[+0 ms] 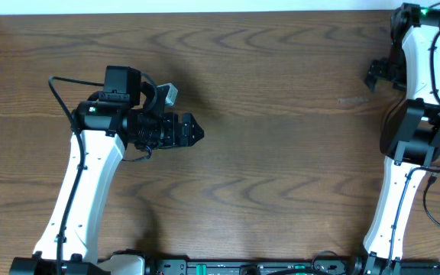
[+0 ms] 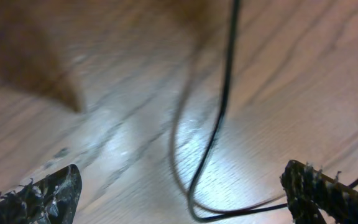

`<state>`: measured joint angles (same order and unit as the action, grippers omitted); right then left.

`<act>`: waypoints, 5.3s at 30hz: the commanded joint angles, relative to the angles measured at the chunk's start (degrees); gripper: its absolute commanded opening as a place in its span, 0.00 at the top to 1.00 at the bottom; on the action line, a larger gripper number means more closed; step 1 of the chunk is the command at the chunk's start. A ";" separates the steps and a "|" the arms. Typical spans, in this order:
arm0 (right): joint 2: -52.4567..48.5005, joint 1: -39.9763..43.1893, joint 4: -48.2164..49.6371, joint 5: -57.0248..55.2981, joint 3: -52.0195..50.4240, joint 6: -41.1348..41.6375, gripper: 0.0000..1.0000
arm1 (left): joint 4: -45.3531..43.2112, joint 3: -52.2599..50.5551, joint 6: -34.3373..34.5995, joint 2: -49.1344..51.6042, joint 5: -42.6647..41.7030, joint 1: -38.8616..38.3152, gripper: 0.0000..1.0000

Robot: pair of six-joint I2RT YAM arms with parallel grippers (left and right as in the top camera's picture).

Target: Untangle cables

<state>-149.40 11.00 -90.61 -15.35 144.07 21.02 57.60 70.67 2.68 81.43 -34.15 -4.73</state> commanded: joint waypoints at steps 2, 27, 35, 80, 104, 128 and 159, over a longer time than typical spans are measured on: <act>0.50 0.98 0.20 -3.17 -2.10 3.34 0.04 | -0.02 0.07 -1.86 -0.26 0.59 -0.22 0.06; 0.70 7.78 4.11 -0.52 -7.93 2.93 0.99 | 0.00 0.07 -2.69 -0.26 0.55 -0.22 0.06; 3.19 11.89 4.17 -0.02 -0.83 2.47 0.99 | -0.04 0.07 -2.67 -0.26 0.55 -0.22 0.06; 18.99 17.90 26.32 58.05 21.92 -27.34 0.99 | -0.48 0.07 -1.75 -0.26 -0.15 -0.24 0.06; 19.15 23.96 24.22 17.79 16.26 -16.33 0.99 | -1.33 0.07 -3.58 -0.26 -0.20 -0.24 0.06; 18.99 34.45 25.00 2.32 4.74 -5.14 0.99 | -2.84 0.07 -7.15 -0.26 -3.85 -4.74 0.06; 19.19 31.74 22.08 7.04 -1.46 -2.58 0.01 | -3.82 0.07 -8.11 -0.26 -3.78 -7.56 0.06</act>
<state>-131.35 44.14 -67.81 -10.07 142.76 16.38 54.26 70.67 -3.70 81.43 -37.58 -12.23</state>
